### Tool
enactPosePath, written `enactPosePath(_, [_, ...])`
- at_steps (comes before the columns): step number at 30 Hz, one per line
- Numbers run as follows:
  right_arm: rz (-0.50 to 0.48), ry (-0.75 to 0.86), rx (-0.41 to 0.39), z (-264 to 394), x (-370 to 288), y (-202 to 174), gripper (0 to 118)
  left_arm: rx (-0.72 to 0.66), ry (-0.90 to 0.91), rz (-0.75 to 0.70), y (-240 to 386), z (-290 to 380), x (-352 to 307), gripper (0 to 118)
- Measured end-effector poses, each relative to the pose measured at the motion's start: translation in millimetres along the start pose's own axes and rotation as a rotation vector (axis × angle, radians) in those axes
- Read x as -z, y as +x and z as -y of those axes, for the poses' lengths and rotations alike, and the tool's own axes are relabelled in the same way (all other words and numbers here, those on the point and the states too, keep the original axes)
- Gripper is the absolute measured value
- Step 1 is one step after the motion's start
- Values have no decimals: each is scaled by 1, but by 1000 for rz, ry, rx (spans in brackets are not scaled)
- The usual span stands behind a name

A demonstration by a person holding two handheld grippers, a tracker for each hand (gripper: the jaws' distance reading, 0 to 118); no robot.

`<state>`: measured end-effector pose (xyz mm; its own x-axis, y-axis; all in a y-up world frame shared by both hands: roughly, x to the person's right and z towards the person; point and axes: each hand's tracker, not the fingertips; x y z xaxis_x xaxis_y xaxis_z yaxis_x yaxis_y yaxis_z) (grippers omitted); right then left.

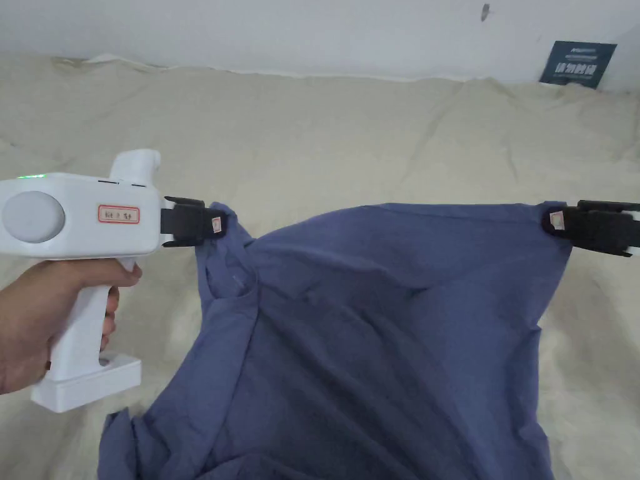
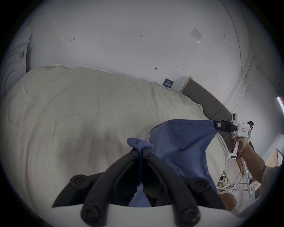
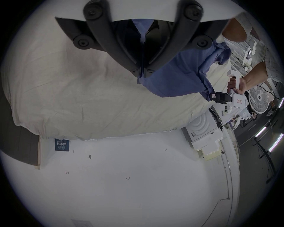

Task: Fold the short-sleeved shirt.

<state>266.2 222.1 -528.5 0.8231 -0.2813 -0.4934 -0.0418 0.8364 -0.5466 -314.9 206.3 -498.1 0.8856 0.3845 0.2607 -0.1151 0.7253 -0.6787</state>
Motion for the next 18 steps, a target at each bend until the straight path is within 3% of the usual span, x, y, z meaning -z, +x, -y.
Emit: enactPosePath(18, [33,135,-124,-44,-177,-109,3,8,241,-3,60,-15,-228,6])
